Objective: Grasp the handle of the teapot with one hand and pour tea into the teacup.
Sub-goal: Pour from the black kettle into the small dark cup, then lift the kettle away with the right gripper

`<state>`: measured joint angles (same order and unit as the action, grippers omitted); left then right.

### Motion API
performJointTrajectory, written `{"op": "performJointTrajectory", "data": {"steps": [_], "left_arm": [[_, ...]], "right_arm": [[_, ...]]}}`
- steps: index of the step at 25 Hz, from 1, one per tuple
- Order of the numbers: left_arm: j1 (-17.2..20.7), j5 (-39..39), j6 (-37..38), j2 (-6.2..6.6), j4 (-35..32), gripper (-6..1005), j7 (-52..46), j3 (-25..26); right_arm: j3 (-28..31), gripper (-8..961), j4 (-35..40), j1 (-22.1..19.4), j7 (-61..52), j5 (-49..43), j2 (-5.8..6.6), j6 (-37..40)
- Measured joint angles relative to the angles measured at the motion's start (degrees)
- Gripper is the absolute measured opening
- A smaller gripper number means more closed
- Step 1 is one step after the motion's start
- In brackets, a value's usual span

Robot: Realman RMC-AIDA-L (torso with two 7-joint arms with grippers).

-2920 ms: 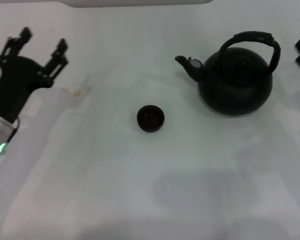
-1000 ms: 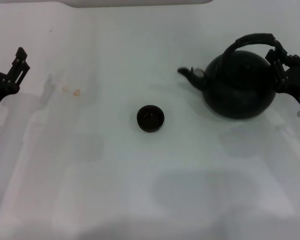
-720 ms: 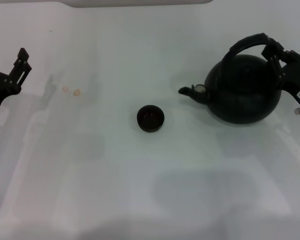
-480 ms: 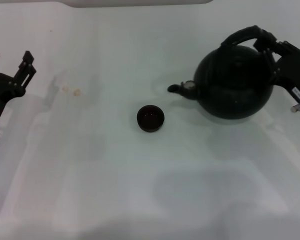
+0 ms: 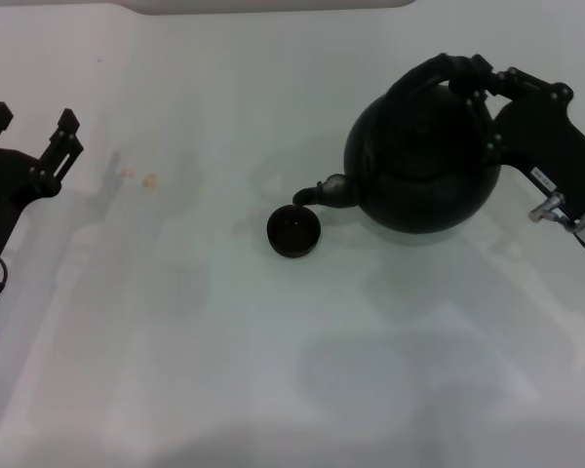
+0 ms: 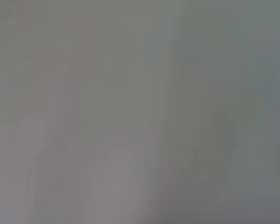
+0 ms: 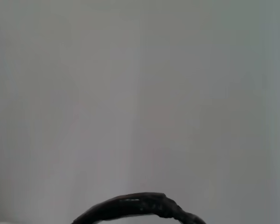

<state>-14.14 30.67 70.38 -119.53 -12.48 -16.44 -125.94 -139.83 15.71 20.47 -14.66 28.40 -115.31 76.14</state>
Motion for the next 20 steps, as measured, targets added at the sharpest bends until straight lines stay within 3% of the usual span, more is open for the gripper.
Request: {"op": "performJointTrajectory", "data": {"steps": [20], "left_arm": [[0.0,0.1,-1.4,0.0,0.0,829,0.0,0.0]], "right_arm": [[0.5,155,0.4,2.7,8.2,-1.5,-0.09,-3.6]]}}
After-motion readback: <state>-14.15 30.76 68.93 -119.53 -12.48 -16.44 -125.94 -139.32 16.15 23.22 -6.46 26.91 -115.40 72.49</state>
